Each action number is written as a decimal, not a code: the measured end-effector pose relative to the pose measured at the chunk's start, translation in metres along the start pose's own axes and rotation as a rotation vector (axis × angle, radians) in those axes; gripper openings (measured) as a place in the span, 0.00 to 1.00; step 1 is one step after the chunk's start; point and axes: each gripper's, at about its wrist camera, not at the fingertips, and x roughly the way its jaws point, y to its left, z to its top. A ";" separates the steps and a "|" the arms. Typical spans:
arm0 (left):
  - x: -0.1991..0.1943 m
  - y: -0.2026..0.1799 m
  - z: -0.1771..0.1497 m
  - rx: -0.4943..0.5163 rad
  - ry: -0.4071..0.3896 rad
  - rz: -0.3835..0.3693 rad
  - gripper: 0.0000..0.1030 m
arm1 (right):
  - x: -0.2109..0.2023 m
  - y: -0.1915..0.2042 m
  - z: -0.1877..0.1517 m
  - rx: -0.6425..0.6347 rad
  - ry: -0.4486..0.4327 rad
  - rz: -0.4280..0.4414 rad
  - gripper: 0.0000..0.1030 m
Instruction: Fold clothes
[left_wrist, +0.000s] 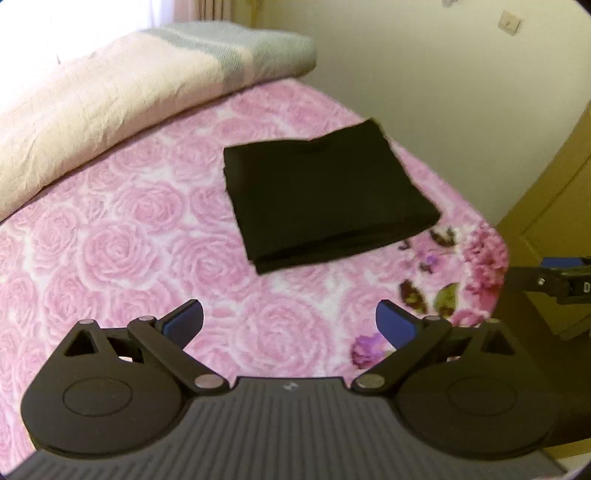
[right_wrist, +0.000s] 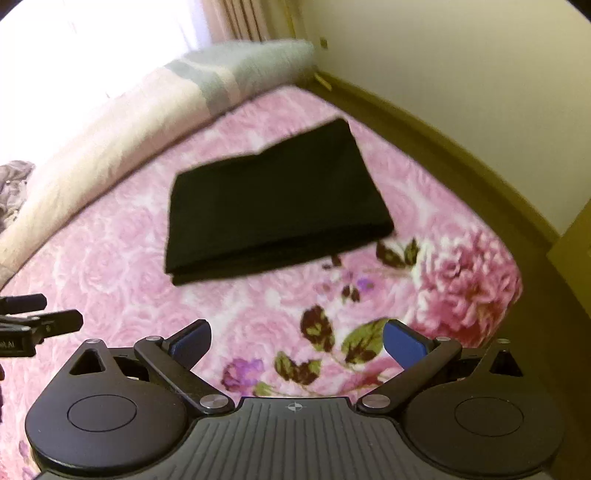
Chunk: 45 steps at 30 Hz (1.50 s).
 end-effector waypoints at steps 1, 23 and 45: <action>-0.008 -0.002 -0.002 0.007 -0.013 0.003 0.95 | -0.007 0.004 -0.001 -0.007 -0.011 -0.003 0.99; -0.038 -0.117 0.012 -0.017 -0.023 0.234 0.95 | -0.040 -0.034 0.021 -0.218 -0.041 0.039 0.99; -0.025 -0.140 0.025 -0.085 0.024 0.320 0.95 | -0.040 -0.056 0.039 -0.262 -0.018 0.119 0.99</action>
